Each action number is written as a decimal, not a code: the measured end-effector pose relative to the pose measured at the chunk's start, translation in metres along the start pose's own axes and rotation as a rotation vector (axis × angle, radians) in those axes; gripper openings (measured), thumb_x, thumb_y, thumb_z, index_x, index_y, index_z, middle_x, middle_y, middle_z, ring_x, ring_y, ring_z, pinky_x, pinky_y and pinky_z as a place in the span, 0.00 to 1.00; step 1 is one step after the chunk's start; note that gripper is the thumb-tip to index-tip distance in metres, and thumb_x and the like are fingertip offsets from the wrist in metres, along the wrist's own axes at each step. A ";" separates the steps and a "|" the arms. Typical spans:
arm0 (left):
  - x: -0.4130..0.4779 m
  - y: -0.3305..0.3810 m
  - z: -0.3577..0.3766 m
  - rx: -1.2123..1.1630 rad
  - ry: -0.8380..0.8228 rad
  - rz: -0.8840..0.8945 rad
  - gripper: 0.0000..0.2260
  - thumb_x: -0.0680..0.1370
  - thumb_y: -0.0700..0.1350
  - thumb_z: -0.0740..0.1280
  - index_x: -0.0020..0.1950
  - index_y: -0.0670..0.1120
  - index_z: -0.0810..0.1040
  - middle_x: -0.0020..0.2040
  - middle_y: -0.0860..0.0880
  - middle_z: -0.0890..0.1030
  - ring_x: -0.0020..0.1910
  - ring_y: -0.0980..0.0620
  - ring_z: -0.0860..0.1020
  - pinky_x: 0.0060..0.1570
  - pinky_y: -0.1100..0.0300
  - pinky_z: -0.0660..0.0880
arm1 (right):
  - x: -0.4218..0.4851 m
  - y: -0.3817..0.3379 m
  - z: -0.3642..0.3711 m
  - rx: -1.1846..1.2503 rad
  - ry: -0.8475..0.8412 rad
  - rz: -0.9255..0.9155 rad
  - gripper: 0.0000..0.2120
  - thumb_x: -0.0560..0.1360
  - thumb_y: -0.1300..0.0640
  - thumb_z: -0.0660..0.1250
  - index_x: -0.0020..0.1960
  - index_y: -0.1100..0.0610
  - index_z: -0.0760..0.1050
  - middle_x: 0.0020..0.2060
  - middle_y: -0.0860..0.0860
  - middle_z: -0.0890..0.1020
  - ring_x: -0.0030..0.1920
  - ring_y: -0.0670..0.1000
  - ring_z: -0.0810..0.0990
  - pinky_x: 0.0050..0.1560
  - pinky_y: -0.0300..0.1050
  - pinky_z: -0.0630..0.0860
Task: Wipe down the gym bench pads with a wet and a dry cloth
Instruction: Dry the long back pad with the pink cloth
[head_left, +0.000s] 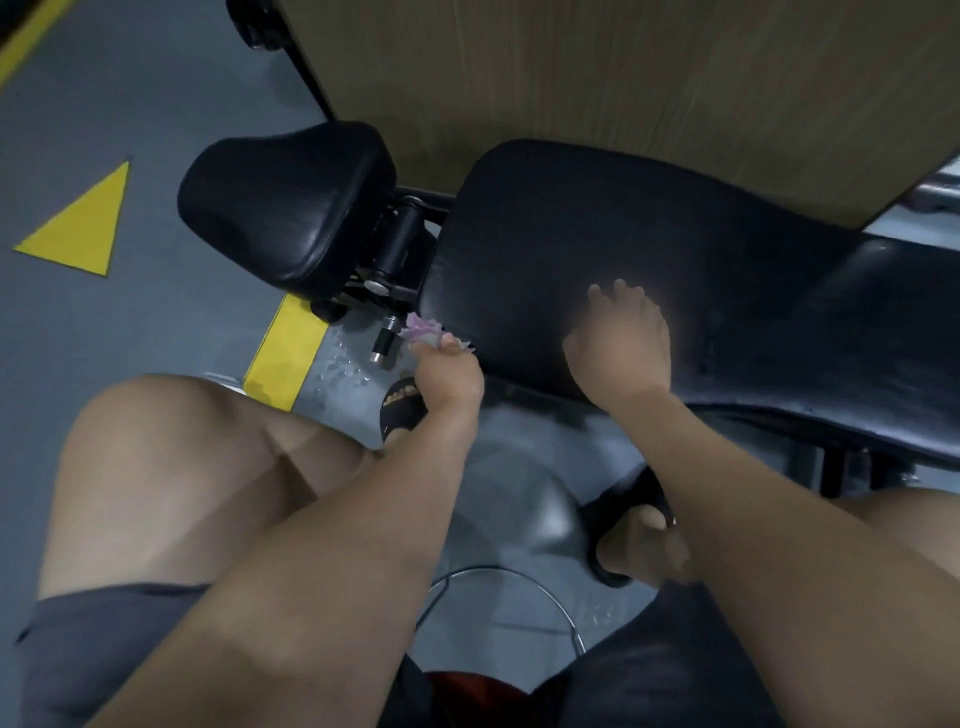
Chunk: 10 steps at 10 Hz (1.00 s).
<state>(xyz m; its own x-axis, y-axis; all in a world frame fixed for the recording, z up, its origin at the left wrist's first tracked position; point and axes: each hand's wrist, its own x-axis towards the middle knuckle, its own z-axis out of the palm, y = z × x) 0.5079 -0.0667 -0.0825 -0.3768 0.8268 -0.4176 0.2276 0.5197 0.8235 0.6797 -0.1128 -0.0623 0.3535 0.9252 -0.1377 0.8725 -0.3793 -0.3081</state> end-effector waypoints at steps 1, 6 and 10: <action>-0.022 -0.002 0.019 -0.068 0.055 -0.071 0.23 0.86 0.48 0.58 0.78 0.40 0.62 0.67 0.41 0.77 0.66 0.42 0.77 0.64 0.57 0.71 | -0.006 0.027 -0.022 -0.090 -0.128 -0.123 0.30 0.81 0.45 0.58 0.81 0.51 0.59 0.80 0.56 0.59 0.79 0.60 0.57 0.78 0.58 0.57; -0.040 0.000 0.027 -0.068 0.094 -0.210 0.18 0.86 0.48 0.56 0.70 0.38 0.73 0.66 0.38 0.78 0.64 0.39 0.78 0.56 0.50 0.77 | -0.032 0.077 -0.020 0.018 -0.095 -0.127 0.29 0.80 0.51 0.61 0.80 0.51 0.63 0.79 0.57 0.61 0.79 0.61 0.57 0.78 0.60 0.55; -0.169 -0.005 0.101 0.128 -0.262 -0.292 0.10 0.86 0.55 0.51 0.61 0.64 0.70 0.53 0.49 0.76 0.32 0.63 0.65 0.25 0.71 0.65 | -0.034 0.122 -0.034 0.089 -0.176 -0.211 0.28 0.79 0.52 0.63 0.79 0.46 0.65 0.80 0.51 0.61 0.79 0.57 0.56 0.79 0.56 0.57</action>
<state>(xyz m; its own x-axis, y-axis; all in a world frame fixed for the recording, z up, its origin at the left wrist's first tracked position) 0.6610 -0.1875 -0.0543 -0.2043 0.6589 -0.7239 0.2607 0.7495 0.6086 0.7858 -0.1900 -0.0635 0.0965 0.9705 -0.2210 0.8847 -0.1853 -0.4277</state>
